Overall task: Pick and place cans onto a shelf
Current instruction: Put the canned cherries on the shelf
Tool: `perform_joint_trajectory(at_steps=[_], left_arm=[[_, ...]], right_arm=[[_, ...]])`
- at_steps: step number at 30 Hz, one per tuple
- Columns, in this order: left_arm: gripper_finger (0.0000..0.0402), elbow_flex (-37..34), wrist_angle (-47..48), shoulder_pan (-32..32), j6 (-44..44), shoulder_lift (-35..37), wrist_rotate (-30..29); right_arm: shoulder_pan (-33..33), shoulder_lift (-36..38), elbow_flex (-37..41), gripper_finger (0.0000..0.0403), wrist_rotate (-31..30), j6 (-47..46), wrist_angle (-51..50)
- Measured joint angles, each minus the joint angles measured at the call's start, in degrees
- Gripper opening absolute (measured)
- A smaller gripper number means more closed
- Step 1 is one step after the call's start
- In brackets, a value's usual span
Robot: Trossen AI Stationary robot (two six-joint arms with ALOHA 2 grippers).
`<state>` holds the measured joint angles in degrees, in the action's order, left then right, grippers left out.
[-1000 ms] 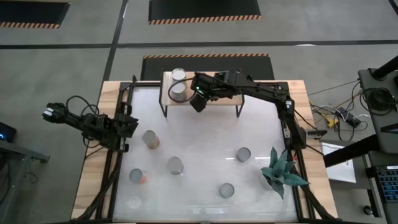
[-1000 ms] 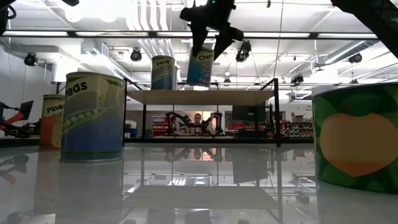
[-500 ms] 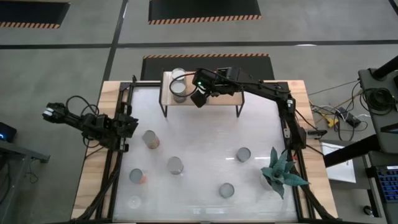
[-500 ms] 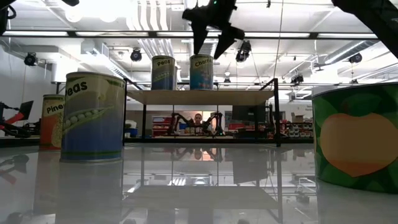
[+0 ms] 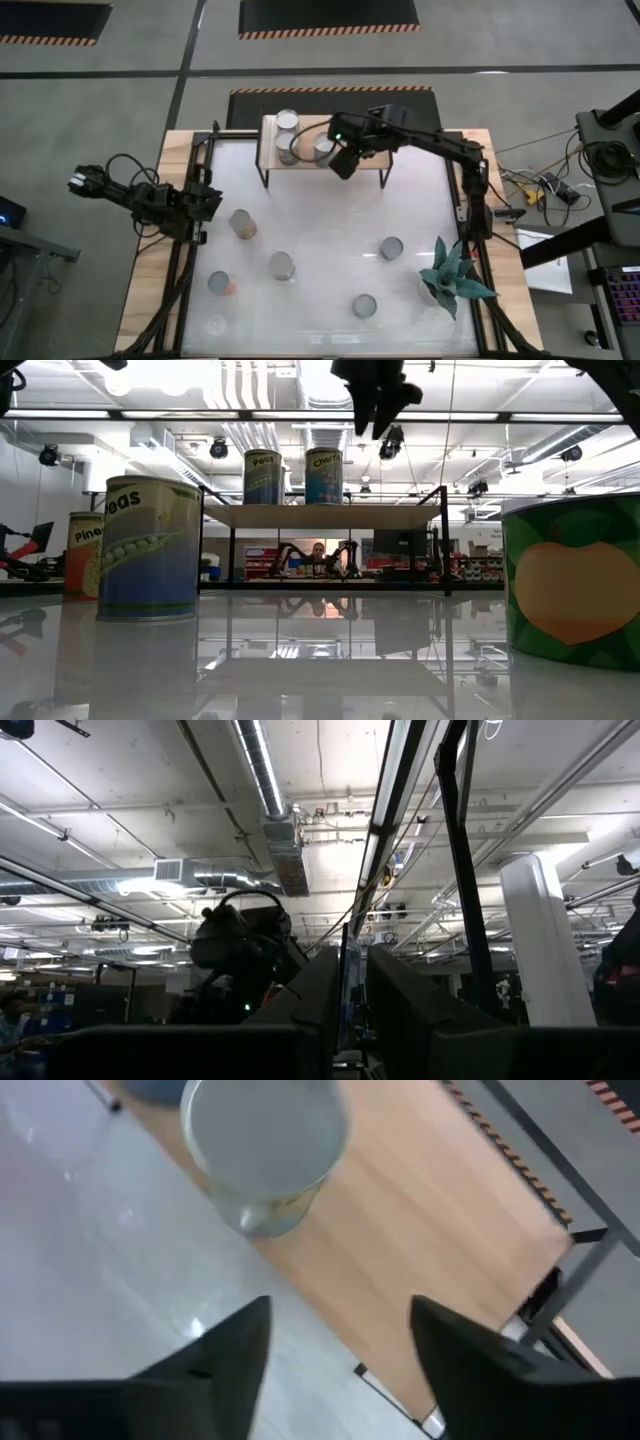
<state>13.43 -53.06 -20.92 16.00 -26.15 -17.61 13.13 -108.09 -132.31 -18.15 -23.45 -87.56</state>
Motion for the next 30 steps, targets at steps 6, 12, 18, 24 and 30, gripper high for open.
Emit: perform_joint_trajectory(at_steps=[6,12,18,24,30], left_arm=[[0.0039,0.0,0.0,0.0,0.0,0.0,0.0],[0.0039,0.0,0.0,0.0,0.0,0.0,0.0],[0.0039,0.0,0.0,0.0,0.0,0.0,0.0],[0.0039,0.0,0.0,0.0,0.0,0.0,0.0],[0.0039,0.0,0.0,0.0,0.0,0.0,0.0]], right_arm=[[-0.5,-0.8,8.9,0.0096,0.1,3.1,9.9],[-0.4,-0.8,13.2,0.0026,0.6,7.3,19.6],[-0.4,-0.8,13.3,0.0009,3.6,8.5,24.9],[-0.1,-0.8,13.4,0.0009,3.6,9.5,26.0],[0.0,-0.8,13.5,0.0009,3.6,10.0,26.2]])
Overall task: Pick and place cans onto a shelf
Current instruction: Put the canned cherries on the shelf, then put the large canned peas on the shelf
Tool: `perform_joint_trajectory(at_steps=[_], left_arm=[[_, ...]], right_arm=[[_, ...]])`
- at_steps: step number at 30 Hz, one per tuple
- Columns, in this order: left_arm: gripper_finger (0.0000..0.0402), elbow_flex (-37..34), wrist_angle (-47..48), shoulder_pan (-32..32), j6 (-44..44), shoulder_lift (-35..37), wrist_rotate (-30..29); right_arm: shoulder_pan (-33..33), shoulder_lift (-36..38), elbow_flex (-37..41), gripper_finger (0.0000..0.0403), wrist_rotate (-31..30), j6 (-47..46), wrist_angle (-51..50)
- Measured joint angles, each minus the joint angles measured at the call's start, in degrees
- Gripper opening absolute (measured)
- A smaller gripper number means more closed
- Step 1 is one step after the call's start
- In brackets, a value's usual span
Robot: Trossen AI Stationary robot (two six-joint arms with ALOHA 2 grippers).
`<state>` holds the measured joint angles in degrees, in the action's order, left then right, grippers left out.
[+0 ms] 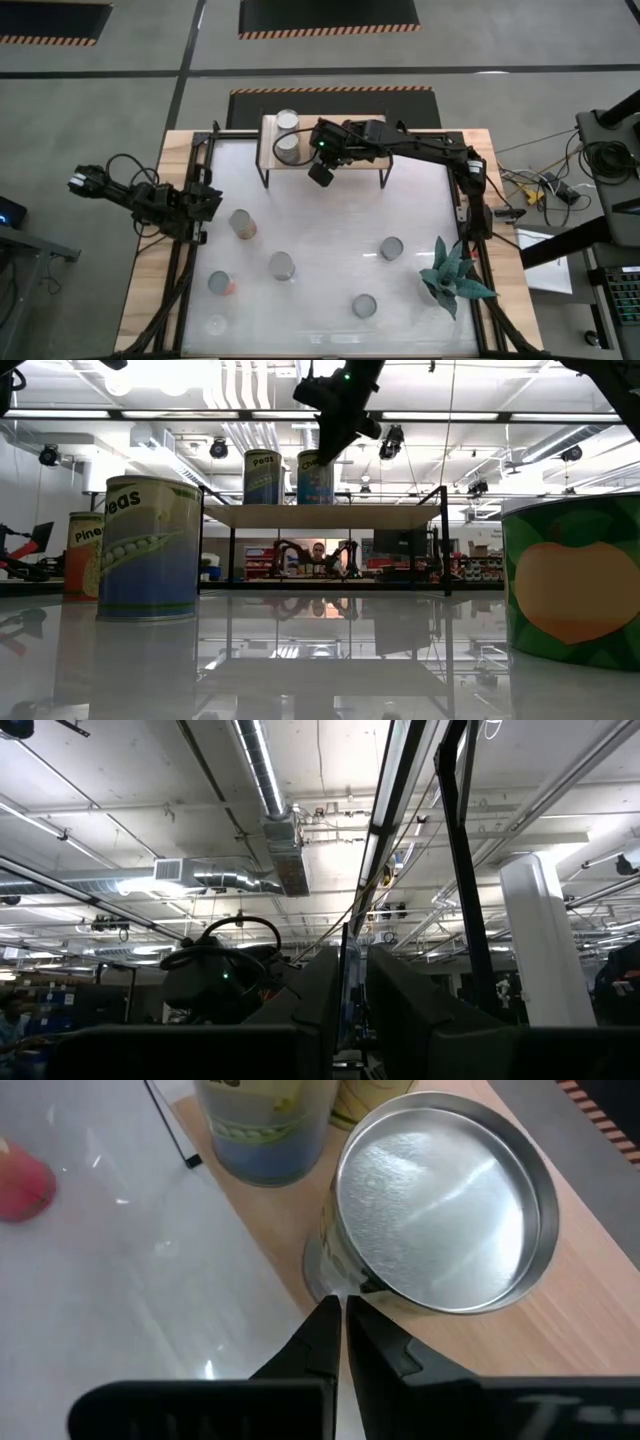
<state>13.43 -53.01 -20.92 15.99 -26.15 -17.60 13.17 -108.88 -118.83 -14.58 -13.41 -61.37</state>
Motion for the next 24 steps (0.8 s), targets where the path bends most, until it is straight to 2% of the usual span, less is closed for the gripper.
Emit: perform_joint_trajectory(at_steps=[10,15,20,24], left_arm=[[0.0039,0.0,0.5,0.0,0.0,0.0,0.0],[0.0039,0.0,0.9,0.0,0.0,-0.1,0.0],[0.0039,0.0,0.9,0.0,-0.3,-0.7,0.0],[0.0039,0.0,0.9,0.0,-2.3,-1.2,0.0]], right_arm=[[-1.1,1.2,0.1,0.0009,-0.3,0.6,-1.8],[-7.6,5.5,2.1,0.0009,-3.7,1.1,-4.7],[-17.1,10.8,14.3,0.0009,-4.0,0.6,3.9],[-23.6,14.6,29.2,0.0009,-3.9,0.0,18.2]])
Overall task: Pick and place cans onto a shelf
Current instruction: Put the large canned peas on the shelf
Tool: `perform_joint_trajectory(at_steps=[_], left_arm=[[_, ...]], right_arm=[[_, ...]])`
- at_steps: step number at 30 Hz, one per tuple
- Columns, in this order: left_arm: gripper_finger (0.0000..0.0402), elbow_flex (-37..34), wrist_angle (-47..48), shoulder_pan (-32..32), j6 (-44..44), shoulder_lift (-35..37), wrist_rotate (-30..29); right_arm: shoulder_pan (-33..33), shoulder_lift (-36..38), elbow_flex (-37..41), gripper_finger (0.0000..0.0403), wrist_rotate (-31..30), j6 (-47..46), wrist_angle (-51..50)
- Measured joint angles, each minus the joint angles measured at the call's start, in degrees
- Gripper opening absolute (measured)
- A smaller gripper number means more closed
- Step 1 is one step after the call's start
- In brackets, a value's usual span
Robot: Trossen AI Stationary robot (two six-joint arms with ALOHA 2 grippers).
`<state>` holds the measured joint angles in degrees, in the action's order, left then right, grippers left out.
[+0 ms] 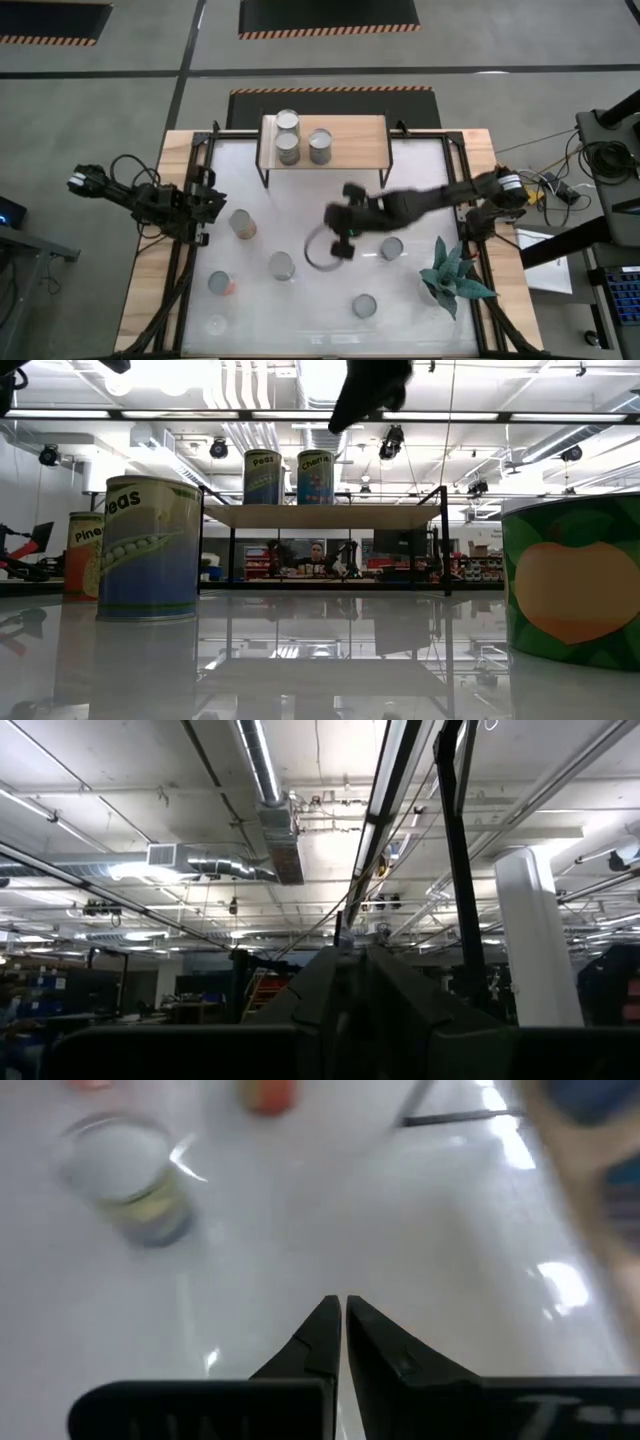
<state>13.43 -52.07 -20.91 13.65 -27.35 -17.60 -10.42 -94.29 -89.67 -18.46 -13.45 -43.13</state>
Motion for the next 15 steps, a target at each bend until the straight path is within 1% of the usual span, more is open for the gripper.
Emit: perform_joint_trajectory(at_steps=[3,5,8,11,12,13,14,15], left_arm=[[0.0039,0.0,0.1,0.0,-2.5,-1.1,0.1],[0.0039,0.5,1.0,0.0,-5.1,-2.2,0.1],[0.0039,3.6,2.4,-0.1,-10.0,-6.6,0.3],[0.0039,8.1,6.9,-0.6,-14.5,-13.3,1.9],[0.0039,10.2,10.9,-1.0,-16.4,-15.1,2.1],[0.0038,12.7,17.0,-1.4,-19.0,-16.6,2.2],[0.0038,16.0,25.7,-1.6,-22.3,-17.7,2.3],[0.0038,19.8,36.5,-1.8,-26.3,-18.6,2.3]], right_arm=[[-3.5,1.7,9.4,0.0009,0.0,0.0,11.0],[-5.2,2.6,13.9,0.0009,0.0,0.6,16.6],[-6.8,3.6,18.3,0.0009,-0.6,1.7,22.9],[-7.5,3.9,20.3,0.0009,-1.0,3.9,25.4],[-7.6,3.9,20.4,0.0009,-1.0,4.4,25.5],[-7.7,3.9,20.4,0.0009,-1.1,4.9,25.5],[-7.7,4.0,20.4,0.0009,-1.1,5.5,25.5],[-7.7,4.0,20.4,0.0009,-1.1,5.9,25.5]])
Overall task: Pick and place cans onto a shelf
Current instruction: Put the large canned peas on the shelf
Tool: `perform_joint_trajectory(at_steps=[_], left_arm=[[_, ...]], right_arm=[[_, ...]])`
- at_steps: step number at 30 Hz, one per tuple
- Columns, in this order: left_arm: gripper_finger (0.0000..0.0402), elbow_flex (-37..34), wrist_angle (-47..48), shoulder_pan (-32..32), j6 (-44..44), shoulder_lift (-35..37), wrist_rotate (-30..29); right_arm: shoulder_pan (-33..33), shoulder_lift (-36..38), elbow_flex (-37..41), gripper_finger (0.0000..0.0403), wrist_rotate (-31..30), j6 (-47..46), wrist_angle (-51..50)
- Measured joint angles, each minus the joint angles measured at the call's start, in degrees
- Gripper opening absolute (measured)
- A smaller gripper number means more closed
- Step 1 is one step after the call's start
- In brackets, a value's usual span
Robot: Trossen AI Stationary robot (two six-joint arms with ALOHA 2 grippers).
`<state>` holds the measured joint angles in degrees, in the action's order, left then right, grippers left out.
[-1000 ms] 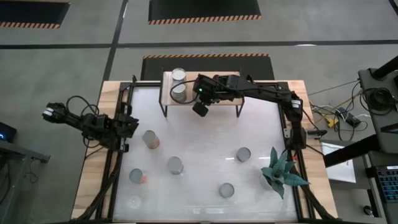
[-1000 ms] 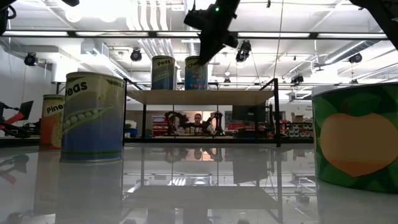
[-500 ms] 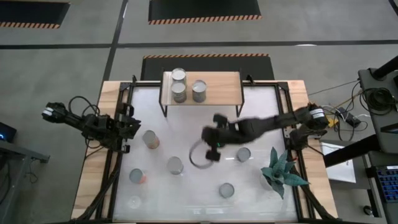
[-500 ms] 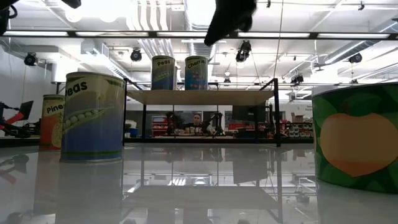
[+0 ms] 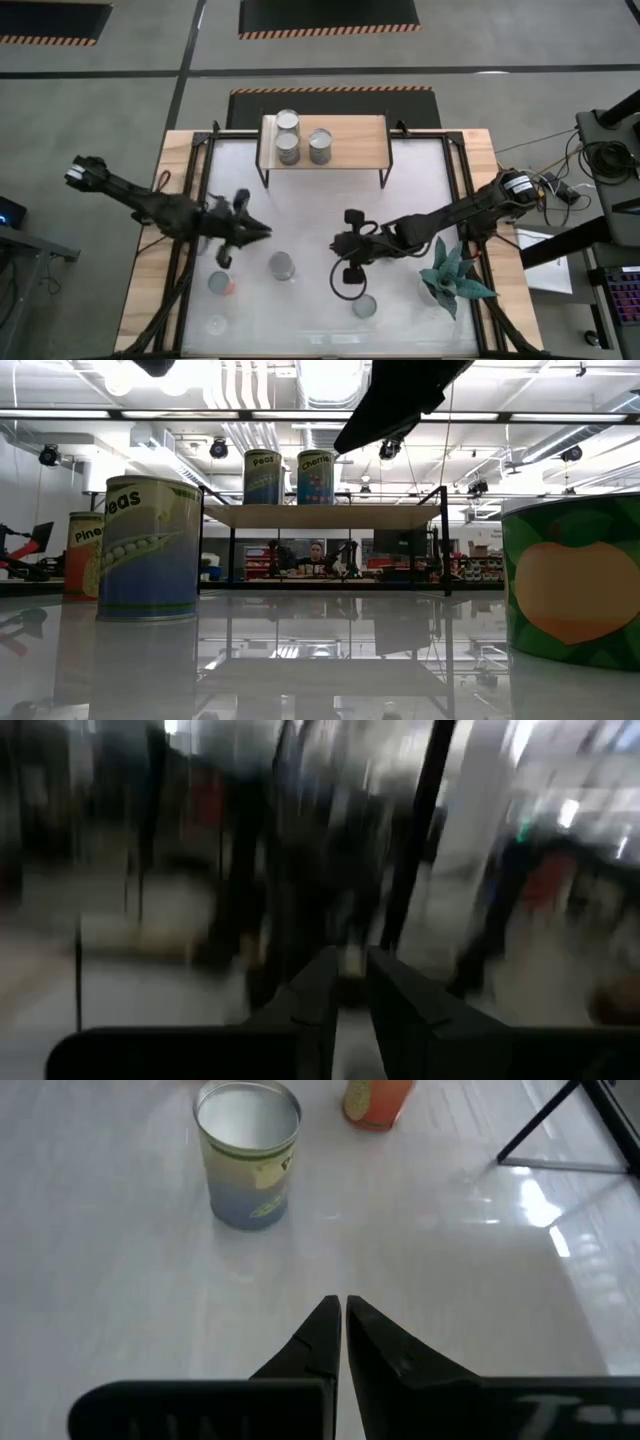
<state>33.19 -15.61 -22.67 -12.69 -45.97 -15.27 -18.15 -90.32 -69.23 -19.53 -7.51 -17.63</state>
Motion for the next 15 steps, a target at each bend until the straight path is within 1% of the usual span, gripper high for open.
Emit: perform_joint_trajectory(at_steps=[4,5,7,9,12,15], left_arm=[[0.0038,14.8,47.0,-2.6,-21.1,-7.3,-0.2],[0.0038,17.2,56.1,-3.8,-26.2,-10.0,-0.2],[0.0038,21.5,68.4,-6.1,-33.9,-14.9,0.0],[0.0038,23.4,73.5,-7.8,-36.3,-19.4,0.2],[0.0038,23.6,71.3,-8.9,-35.8,-25.4,0.3],[0.0038,23.8,69.6,-8.9,-35.9,-29.7,1.0]], right_arm=[[-0.1,0.0,0.0,0.0009,0.0,2.2,0.0],[-0.1,0.0,0.0,0.0009,0.0,2.6,0.0],[-0.1,0.0,0.0,0.0009,0.0,3.4,0.0],[-0.1,0.0,0.0,0.0009,0.0,3.8,0.0],[-0.1,0.0,0.0,0.0009,0.0,4.1,0.0],[-0.1,-0.1,0.0,0.0009,0.0,4.5,0.0]])
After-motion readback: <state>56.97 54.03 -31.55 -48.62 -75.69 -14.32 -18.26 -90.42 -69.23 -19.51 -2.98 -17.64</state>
